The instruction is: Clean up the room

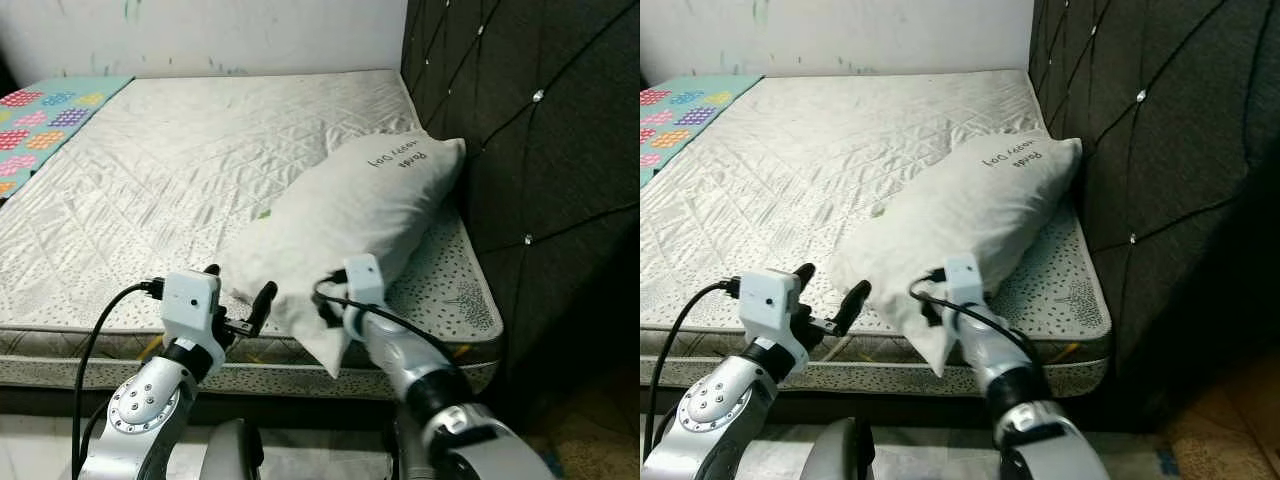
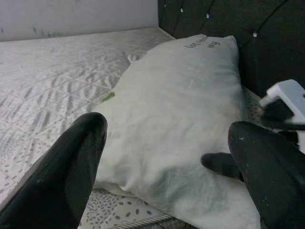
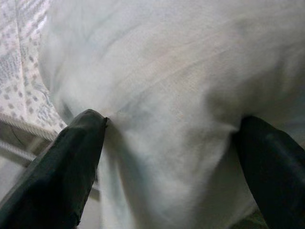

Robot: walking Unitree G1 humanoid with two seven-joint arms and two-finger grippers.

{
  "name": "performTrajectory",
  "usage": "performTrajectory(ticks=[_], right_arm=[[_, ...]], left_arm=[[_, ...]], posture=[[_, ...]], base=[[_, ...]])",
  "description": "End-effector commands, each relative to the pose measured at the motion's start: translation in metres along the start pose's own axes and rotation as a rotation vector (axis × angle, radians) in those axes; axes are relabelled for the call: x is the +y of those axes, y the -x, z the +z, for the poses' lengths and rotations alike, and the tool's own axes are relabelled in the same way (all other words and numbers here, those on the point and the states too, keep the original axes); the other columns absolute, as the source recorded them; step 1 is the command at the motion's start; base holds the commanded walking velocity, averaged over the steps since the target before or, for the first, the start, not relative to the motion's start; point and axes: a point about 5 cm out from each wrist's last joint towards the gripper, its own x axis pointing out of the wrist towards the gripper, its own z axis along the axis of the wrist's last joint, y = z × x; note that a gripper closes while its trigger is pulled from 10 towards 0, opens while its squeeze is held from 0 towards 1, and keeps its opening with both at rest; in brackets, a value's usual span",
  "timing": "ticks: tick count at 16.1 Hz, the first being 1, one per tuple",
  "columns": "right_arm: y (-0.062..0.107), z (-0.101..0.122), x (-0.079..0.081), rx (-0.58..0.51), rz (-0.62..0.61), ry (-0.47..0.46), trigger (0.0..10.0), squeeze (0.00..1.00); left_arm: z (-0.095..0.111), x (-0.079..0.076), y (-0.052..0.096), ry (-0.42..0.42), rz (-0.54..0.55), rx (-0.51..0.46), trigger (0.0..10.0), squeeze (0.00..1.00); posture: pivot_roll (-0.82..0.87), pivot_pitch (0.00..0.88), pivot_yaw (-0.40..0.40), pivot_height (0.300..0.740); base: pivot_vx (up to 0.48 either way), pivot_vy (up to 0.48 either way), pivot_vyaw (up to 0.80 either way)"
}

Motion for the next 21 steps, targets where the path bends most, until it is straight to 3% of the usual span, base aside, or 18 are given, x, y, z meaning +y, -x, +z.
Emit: performTrajectory(ticks=[1,2,3,4,7,15,17,21], right_arm=[[-0.004,0.006,0.021,0.006,0.036,-0.069,10.0,0.00],[-0.005,0.010,0.028,0.002,0.039,-0.113,4.1,0.00],[-0.006,0.013,0.033,-0.002,0.043,-0.126,1.3,0.00],[-0.007,0.016,0.038,-0.004,0.046,-0.122,0.0,0.00],[-0.009,0.025,0.049,-0.019,0.070,-0.148,0.0,0.00],[-0.009,0.018,0.045,-0.003,0.059,-0.176,0.0,0.00],[-0.010,0.019,0.039,-0.024,0.032,-0.174,0.0,0.00],[-0.010,0.024,0.031,-0.050,0.002,-0.187,0.0,0.00]], left_arm=[[0.004,0.000,0.001,-0.016,-0.012,-0.002,10.0,0.00],[0.004,0.000,0.001,-0.016,-0.014,-0.001,10.0,0.00],[0.005,0.000,0.001,-0.017,-0.014,-0.002,10.0,0.00],[0.005,0.001,0.001,-0.019,-0.011,-0.003,10.0,0.00],[0.007,0.001,0.001,-0.019,0.001,-0.012,10.0,0.00],[0.007,-0.007,0.001,0.025,-0.074,-0.012,10.0,0.00],[-0.002,-0.005,0.005,0.078,-0.029,0.042,10.0,0.00],[-0.004,0.007,0.015,0.083,0.073,0.057,10.0,0.00]], posture=[[0.00,0.028,0.072,0.587],[0.01,0.028,0.068,0.587],[0.01,0.028,0.068,0.587],[0.01,0.026,0.064,0.587],[0.03,0.016,0.052,0.587],[0.03,0.008,0.054,0.587],[0.02,0.010,0.051,0.587],[0.02,0.011,0.049,0.587]], base=[[0.000,0.000,0.00],[0.000,0.000,0.00],[0.000,0.000,0.00],[0.000,0.000,0.00],[0.000,0.000,0.00],[0.000,0.000,0.00],[0.000,0.000,0.00],[0.000,0.000,0.00]])
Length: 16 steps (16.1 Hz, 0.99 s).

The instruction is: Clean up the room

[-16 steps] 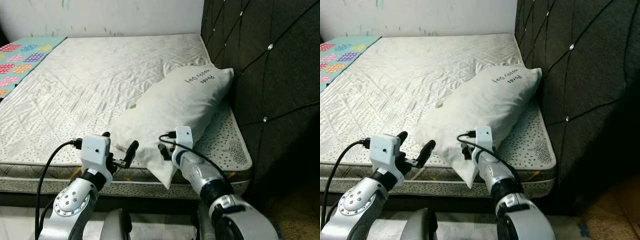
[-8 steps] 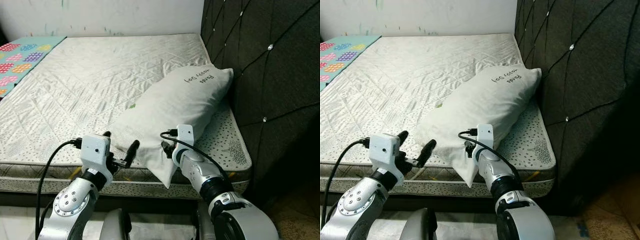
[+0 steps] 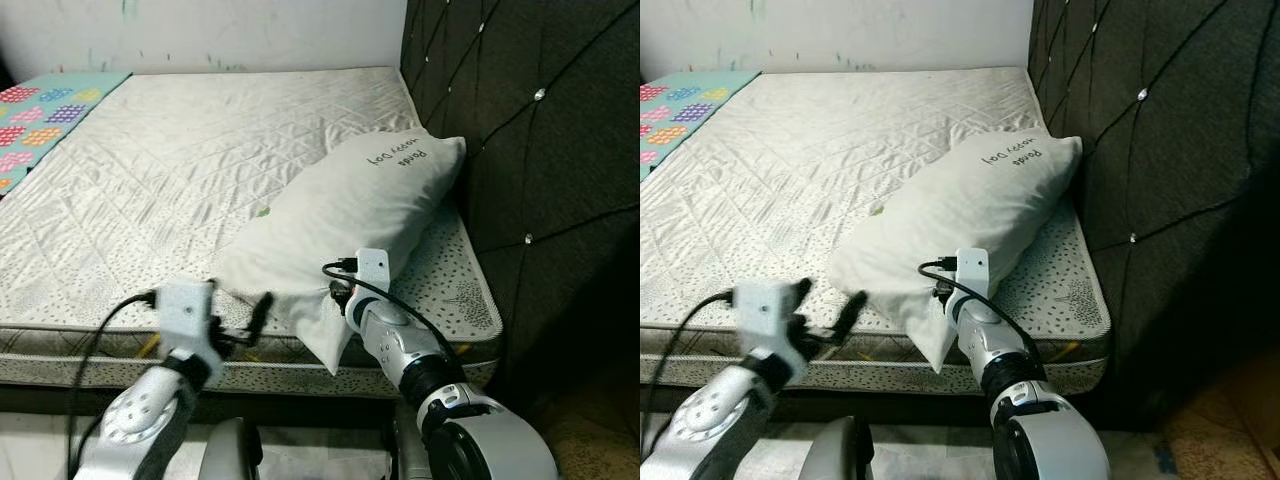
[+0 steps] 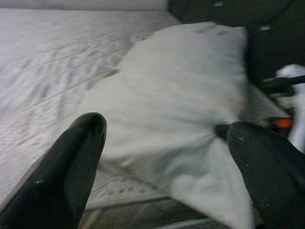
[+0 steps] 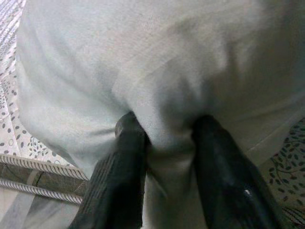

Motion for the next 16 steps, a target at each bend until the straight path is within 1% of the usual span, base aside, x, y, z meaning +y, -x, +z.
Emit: performTrajectory(ticks=[1,3,5,7,8,10,12,14,16], right_arm=[[0.000,0.014,0.041,-0.037,0.095,-0.023,0.0,0.00],[-0.001,0.016,0.036,-0.053,0.078,-0.019,0.0,0.00],[-0.001,0.021,0.027,-0.088,0.041,-0.021,0.0,0.00],[0.000,0.032,0.014,-0.148,-0.012,-0.017,0.0,0.00],[0.000,0.042,0.005,-0.193,-0.041,-0.026,0.0,0.00],[0.002,0.057,-0.007,-0.254,-0.070,-0.012,0.0,0.00],[0.009,0.094,-0.032,-0.381,-0.144,0.036,0.0,0.00],[0.015,0.112,-0.046,-0.436,-0.190,0.050,0.0,0.00],[0.034,0.151,-0.089,-0.540,-0.337,0.069,0.0,0.00]], left_arm=[[0.002,0.009,0.013,0.013,0.036,0.010,10.0,0.00],[-0.002,0.018,0.024,0.025,0.086,0.039,10.0,0.00],[-0.002,0.021,0.026,0.043,0.114,0.038,10.0,0.00],[-0.003,0.021,0.024,0.054,0.127,0.036,10.0,0.00],[-0.004,0.018,0.020,0.055,0.125,0.034,10.0,0.00],[-0.003,0.015,0.015,0.056,0.116,0.025,10.0,0.00],[0.000,0.014,0.011,0.057,0.104,0.017,10.0,0.00],[0.000,0.014,0.008,0.056,0.103,0.013,10.0,0.00],[0.001,0.015,0.002,0.053,0.110,0.002,10.0,0.00]], posture=[[0.02,0.014,0.049,0.587],[0.02,0.013,0.046,0.587],[0.02,0.014,0.043,0.587],[0.02,0.013,0.039,0.587],[0.02,0.013,0.039,0.587],[0.01,0.003,0.039,0.587],[0.00,0.000,0.042,0.587],[-0.01,0.000,0.044,0.587],[-0.03,0.000,0.044,0.587]], base=[[0.000,0.000,0.00],[0.000,0.000,0.00],[0.000,0.000,0.00],[0.000,0.000,0.00],[0.000,0.000,0.00],[0.000,0.000,0.00],[0.000,0.000,0.00],[0.000,0.000,0.00],[0.000,0.000,0.00]])
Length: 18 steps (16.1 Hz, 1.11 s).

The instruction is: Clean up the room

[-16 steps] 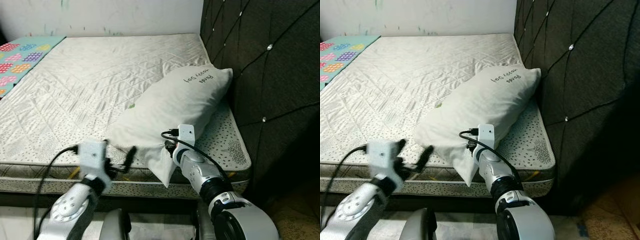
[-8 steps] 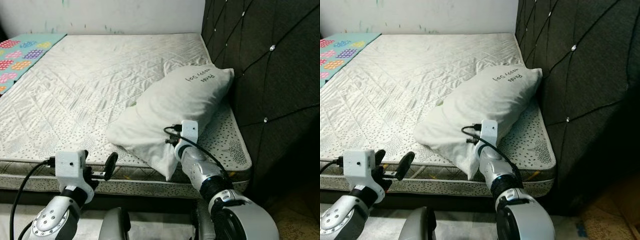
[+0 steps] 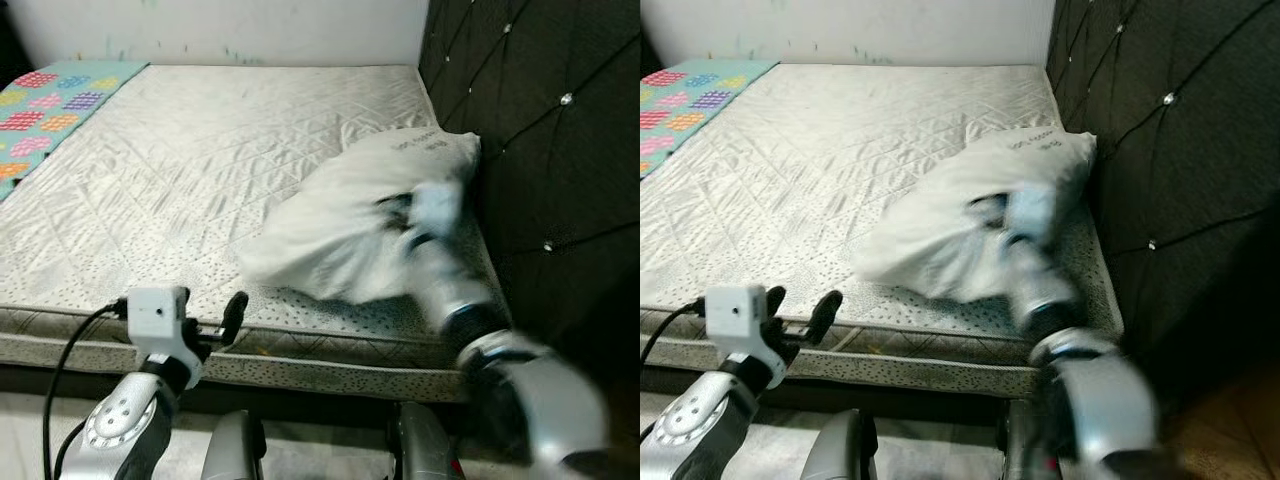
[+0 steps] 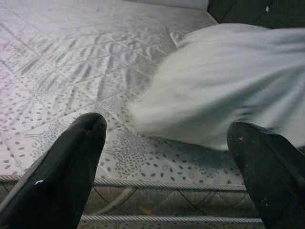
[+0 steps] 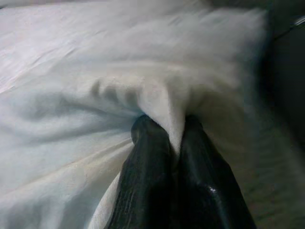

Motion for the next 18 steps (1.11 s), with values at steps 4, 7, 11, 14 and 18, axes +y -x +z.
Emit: performTrajectory(ticks=[4,7,11,14,18], right_arm=[[-0.001,0.067,-0.079,-0.218,-0.216,0.031,0.0,0.00],[0.006,0.078,-0.116,-0.251,-0.300,0.064,0.0,0.00],[0.015,0.057,-0.136,-0.245,-0.282,0.154,0.0,0.00],[0.031,0.013,-0.133,-0.212,-0.230,0.162,0.0,0.00],[0.063,-0.024,-0.126,-0.161,-0.187,0.163,0.0,0.00]], left_arm=[[-0.001,0.001,-0.006,-0.009,0.016,-0.006,10.0,0.00],[0.000,0.001,-0.008,-0.016,0.014,-0.009,10.0,0.00],[0.000,0.003,-0.009,-0.030,0.006,-0.007,10.0,0.00],[0.000,0.002,-0.011,-0.039,-0.005,-0.003,10.0,0.00],[0.001,0.004,-0.013,-0.057,-0.028,0.003,10.0,0.00]], posture=[[-0.04,0.000,0.049,0.587],[-0.06,0.000,0.065,0.587],[-0.07,0.000,0.075,0.587],[-0.08,0.000,0.088,0.587],[-0.10,0.000,0.105,0.587]], base=[[0.000,0.000,0.00],[0.000,0.000,0.00],[0.000,0.000,0.00],[0.000,0.000,0.00],[0.000,0.000,0.00]])
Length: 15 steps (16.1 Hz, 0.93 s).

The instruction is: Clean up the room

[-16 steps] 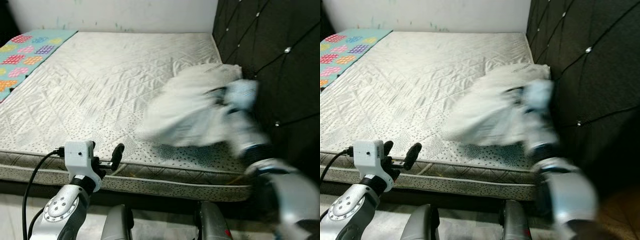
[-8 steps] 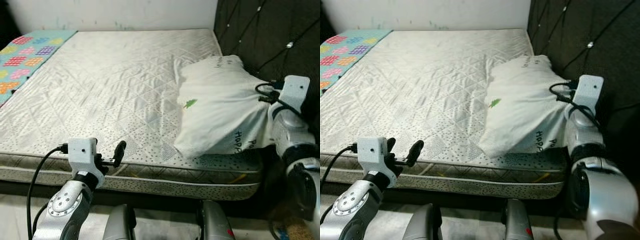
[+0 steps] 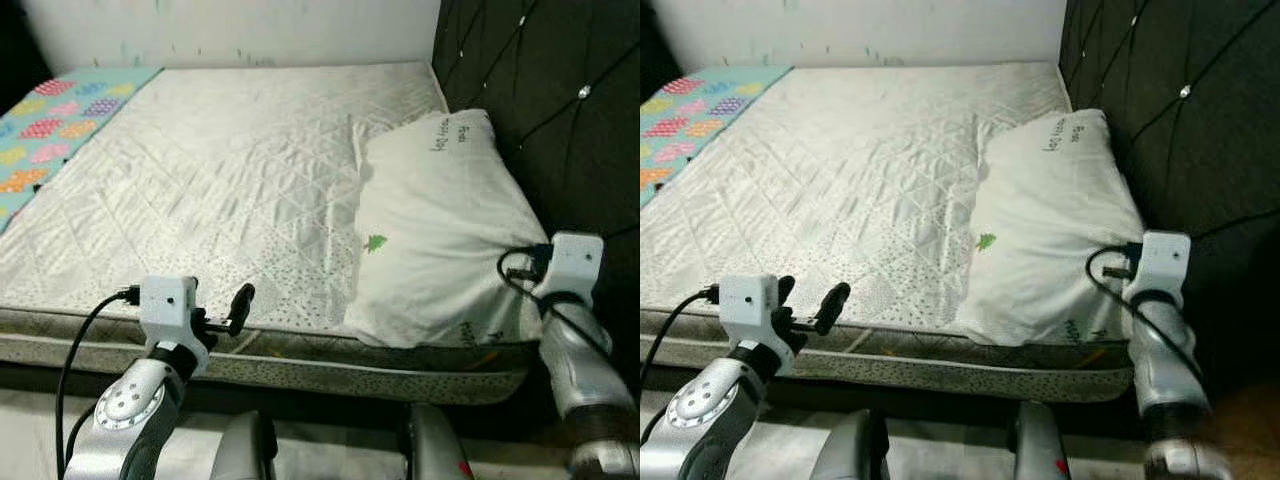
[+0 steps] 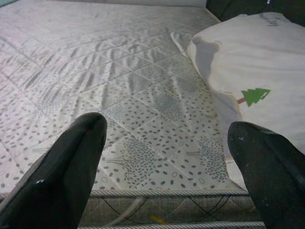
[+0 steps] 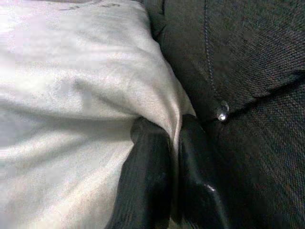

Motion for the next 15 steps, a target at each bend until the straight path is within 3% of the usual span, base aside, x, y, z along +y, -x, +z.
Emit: performTrajectory(ticks=[1,9,10,11,15], right_arm=[[0.004,0.012,-0.001,-0.050,-0.007,-0.018,0.0,0.00],[0.027,0.003,0.010,0.013,0.029,-0.025,0.0,0.00],[0.028,0.003,0.015,0.031,0.047,-0.008,2.4,0.00],[0.025,0.006,0.018,0.026,0.046,0.015,10.0,0.00],[0.022,0.019,0.036,-0.030,0.103,0.005,10.0,0.00]], left_arm=[[0.001,0.004,-0.001,-0.021,0.005,0.003,10.0,0.00],[-0.003,0.001,-0.003,-0.030,-0.013,0.015,10.0,0.00],[-0.002,0.000,-0.004,-0.027,-0.020,0.009,10.0,0.00],[-0.001,-0.001,-0.006,-0.024,-0.022,0.003,10.0,0.00],[0.001,-0.003,-0.010,-0.017,-0.023,-0.012,10.0,0.00]], posture=[[-0.10,0.000,0.107,0.587],[-0.10,0.000,0.107,0.587],[-0.10,0.000,0.107,0.587],[-0.12,0.000,0.111,0.587],[-0.12,0.000,0.107,0.587]], base=[[0.000,0.000,0.00],[0.000,0.000,0.00],[0.000,0.000,0.00],[0.000,0.000,0.00],[0.000,0.000,0.00]])
